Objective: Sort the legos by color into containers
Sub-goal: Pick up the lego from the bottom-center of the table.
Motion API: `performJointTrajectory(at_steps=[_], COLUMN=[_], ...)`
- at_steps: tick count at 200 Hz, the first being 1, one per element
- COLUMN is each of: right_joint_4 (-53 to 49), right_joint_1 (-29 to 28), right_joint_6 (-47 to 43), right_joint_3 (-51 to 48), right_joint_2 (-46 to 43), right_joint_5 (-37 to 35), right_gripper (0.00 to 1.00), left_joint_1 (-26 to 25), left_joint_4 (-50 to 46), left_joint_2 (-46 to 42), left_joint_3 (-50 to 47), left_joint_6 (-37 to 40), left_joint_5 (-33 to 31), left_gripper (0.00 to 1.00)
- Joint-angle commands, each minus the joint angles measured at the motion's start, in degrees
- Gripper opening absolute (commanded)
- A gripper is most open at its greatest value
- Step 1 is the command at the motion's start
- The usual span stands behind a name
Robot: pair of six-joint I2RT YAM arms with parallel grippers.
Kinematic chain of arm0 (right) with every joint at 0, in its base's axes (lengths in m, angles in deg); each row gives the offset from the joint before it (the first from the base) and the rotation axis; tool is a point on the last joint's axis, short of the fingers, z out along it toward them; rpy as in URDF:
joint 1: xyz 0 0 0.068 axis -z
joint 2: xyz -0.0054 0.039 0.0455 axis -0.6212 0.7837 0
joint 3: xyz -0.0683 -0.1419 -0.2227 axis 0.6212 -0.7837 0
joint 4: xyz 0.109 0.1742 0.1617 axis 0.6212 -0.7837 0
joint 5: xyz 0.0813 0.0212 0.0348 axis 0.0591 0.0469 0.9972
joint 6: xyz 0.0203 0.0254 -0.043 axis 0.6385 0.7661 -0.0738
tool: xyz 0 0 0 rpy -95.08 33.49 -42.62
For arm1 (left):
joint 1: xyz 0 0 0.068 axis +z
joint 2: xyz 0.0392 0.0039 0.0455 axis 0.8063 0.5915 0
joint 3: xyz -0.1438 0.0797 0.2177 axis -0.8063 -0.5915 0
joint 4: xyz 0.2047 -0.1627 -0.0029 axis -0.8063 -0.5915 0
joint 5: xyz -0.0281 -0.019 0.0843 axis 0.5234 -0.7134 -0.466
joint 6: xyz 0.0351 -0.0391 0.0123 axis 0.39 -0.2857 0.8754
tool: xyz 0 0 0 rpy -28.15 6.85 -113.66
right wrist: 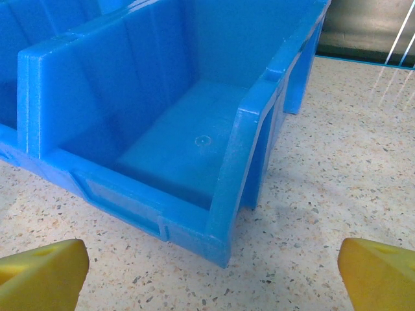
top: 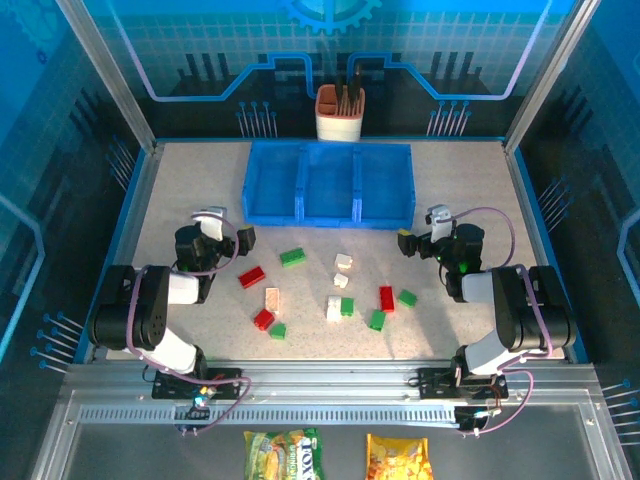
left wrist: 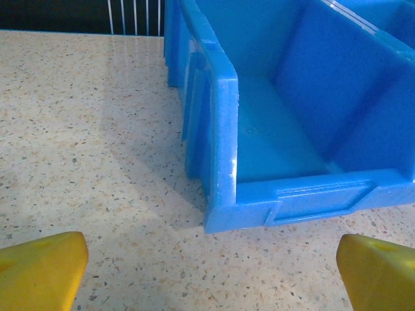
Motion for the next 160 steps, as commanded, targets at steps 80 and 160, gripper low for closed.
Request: performJointTrajectory(at_steps=[80,160], right_joint_4=[-8.8,-44.1], right_joint_1=[-0.8,-3.5], right_joint_6=[0.2,5.1], right_joint_3=[2.2,14.5], right_joint_2=[-7.4,-12.0], right_joint_5=[-4.3,-9.1], right_gripper=[1.0,0.99], left_joint_1=[-4.1,-7.3], left_joint_4=[-11.7,-32.0], left_joint_2=[-8.7,-17.6], left_joint_3=[2.7,7.0], left_joint_6=[2.2,-4.4], left_joint_5=[-6.0,-14.6], left_gripper=[0.99,0.99])
